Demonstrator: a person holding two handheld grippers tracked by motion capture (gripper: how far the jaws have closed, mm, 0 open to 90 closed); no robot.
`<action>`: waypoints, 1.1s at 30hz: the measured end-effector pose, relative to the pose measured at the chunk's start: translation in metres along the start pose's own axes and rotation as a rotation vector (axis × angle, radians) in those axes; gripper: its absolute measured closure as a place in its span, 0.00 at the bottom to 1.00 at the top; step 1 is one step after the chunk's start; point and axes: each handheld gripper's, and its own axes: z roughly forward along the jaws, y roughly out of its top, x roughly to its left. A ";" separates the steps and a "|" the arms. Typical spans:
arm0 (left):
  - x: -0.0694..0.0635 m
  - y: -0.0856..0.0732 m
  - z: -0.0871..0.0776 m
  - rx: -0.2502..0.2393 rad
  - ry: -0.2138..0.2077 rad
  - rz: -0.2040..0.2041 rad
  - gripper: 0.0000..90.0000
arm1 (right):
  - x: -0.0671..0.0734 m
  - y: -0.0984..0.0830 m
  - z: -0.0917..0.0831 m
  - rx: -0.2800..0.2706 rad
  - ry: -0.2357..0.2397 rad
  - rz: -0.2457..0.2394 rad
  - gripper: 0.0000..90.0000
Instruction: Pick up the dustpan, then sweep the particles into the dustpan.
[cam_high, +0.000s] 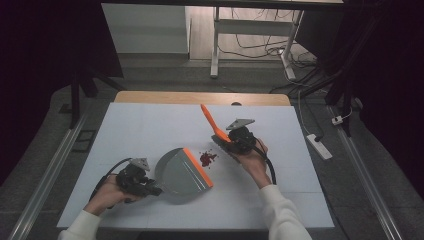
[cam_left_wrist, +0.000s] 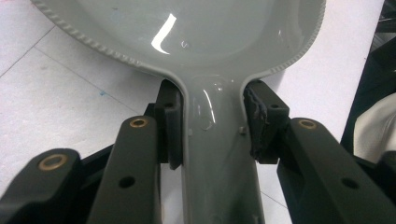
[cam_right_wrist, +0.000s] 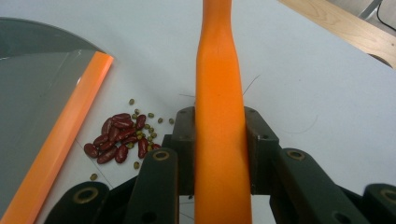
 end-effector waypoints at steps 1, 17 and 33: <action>0.000 0.000 0.000 0.001 -0.001 -0.002 0.68 | 0.001 0.000 0.000 -0.001 -0.003 -0.001 0.78; 0.002 0.000 0.002 0.006 -0.005 -0.019 0.68 | 0.006 0.003 0.015 0.034 -0.008 -0.027 0.78; 0.003 0.000 0.003 0.005 -0.020 -0.036 0.68 | 0.020 0.007 0.023 0.050 0.012 -0.052 0.78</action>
